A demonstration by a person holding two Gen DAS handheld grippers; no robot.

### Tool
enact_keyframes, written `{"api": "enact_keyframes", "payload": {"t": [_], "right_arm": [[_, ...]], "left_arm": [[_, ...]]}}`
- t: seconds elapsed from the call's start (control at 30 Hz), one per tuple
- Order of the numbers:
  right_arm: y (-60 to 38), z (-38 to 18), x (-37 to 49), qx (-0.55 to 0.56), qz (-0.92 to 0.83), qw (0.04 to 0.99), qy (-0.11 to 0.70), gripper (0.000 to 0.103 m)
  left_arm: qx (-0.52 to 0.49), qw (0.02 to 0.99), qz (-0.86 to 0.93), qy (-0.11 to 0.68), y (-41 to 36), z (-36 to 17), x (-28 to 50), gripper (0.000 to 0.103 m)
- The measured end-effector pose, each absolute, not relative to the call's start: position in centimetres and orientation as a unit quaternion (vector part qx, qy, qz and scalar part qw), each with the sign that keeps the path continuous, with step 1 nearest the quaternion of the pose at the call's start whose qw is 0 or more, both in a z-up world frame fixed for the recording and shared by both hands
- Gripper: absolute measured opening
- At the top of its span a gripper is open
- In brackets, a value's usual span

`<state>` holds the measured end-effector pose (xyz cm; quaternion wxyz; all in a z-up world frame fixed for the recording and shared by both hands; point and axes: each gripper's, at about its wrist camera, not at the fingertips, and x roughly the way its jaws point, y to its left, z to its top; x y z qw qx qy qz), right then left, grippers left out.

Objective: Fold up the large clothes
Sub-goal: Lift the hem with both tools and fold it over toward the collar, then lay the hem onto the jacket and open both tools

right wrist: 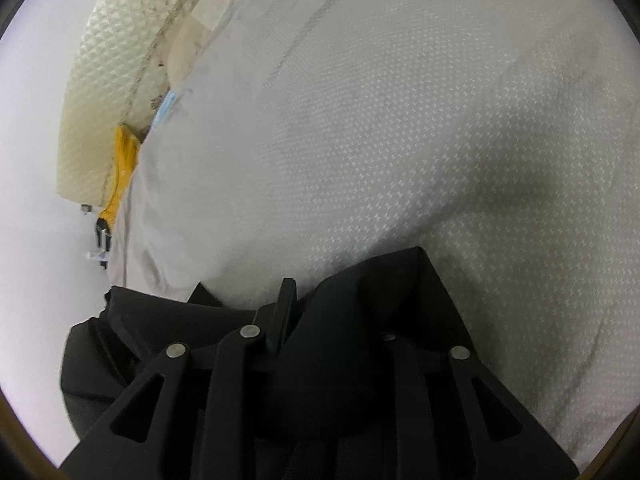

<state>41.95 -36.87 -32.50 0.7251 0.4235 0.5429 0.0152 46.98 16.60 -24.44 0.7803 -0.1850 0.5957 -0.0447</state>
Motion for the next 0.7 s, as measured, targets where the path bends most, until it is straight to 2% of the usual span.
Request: {"api": "enact_keyframes", "payload": {"t": [0.17, 0.23, 0.27, 0.33, 0.37, 0.4, 0.57, 0.7], "right_arm": [[-37.6, -30.8, 39.7, 0.447, 0.053, 0.719, 0.530, 0.036], [-37.4, -29.4, 38.9, 0.431, 0.062, 0.727, 0.531, 0.045], [-37.4, -28.6, 38.3, 0.422, 0.063, 0.732, 0.531, 0.049], [-37.4, -26.7, 37.2, 0.410, 0.063, 0.743, 0.525, 0.078], [-37.5, -25.3, 36.5, 0.399, 0.058, 0.753, 0.520, 0.082], [-37.7, -24.3, 35.9, 0.390, 0.054, 0.761, 0.516, 0.082], [-36.8, -18.2, 33.5, 0.342, 0.048, 0.805, 0.483, 0.082], [-33.0, -15.2, 31.9, 0.301, 0.073, 0.837, 0.452, 0.082]], "left_arm": [[-0.233, 0.771, -0.060, 0.590, 18.1, -22.3, 44.5, 0.006], [-0.239, 0.768, -0.063, 0.590, 18.4, -21.2, 43.5, 0.009], [-0.239, 0.769, -0.064, 0.590, 18.5, -20.6, 43.2, 0.014], [-0.243, 0.774, -0.070, 0.580, 18.8, -18.8, 42.0, 0.037], [-0.241, 0.780, -0.070, 0.573, 18.8, -17.8, 41.3, 0.057], [-0.227, 0.793, -0.070, 0.560, 18.7, -16.2, 40.4, 0.071], [-0.147, 0.855, -0.080, 0.492, 16.3, -10.3, 36.7, 0.074], [-0.121, 0.883, -0.134, 0.433, 11.5, -8.3, 34.4, 0.074]]}}
